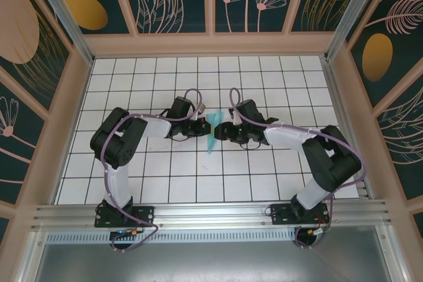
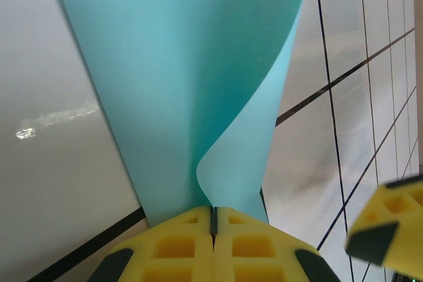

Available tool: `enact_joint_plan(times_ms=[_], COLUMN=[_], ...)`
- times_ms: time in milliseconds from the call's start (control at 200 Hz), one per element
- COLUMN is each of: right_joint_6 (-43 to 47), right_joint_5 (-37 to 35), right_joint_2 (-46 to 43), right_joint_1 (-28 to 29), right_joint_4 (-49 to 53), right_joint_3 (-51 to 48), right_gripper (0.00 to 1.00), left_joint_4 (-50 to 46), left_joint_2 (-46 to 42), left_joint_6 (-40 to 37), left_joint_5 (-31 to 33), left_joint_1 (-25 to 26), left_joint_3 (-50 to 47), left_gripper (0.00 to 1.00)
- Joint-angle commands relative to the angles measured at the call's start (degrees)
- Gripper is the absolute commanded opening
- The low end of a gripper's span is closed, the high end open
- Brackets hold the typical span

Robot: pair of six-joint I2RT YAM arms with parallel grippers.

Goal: Fold a paper plane with a square sheet of paper (fold left side to right side)

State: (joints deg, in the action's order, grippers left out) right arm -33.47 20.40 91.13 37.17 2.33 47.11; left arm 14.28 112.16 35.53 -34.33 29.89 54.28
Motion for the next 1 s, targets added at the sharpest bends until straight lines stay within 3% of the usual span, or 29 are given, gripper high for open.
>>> enact_joint_plan(times_ms=[0, 125, 295, 996], right_joint_6=[-5.4, -8.5, -11.4, -12.1], right_joint_5=[-10.3, -14.9, -18.8, -21.0], right_joint_2=[-2.4, -1.1, 3.3, 10.3], right_joint_1=[3.9, 7.8, 10.5, 13.9], right_joint_4=[2.7, 5.1, 12.0, 17.5], right_joint_3=[0.5, 2.3, 7.2, 13.4], right_gripper=[0.65, 0.64, 0.56, 0.25], left_joint_4=[1.6, 1.9, 2.1, 2.5], left_joint_2=[-1.0, -0.9, -1.2, -1.2], left_joint_6=[-0.7, -0.6, -0.5, -0.4], left_joint_5=[0.2, 0.2, 0.2, 0.1], left_joint_1=[-0.4, -0.4, -0.5, -0.4], left_joint_3=[-0.4, -0.7, -0.7, -0.8], left_gripper=[0.01, 0.01, 0.01, 0.00])
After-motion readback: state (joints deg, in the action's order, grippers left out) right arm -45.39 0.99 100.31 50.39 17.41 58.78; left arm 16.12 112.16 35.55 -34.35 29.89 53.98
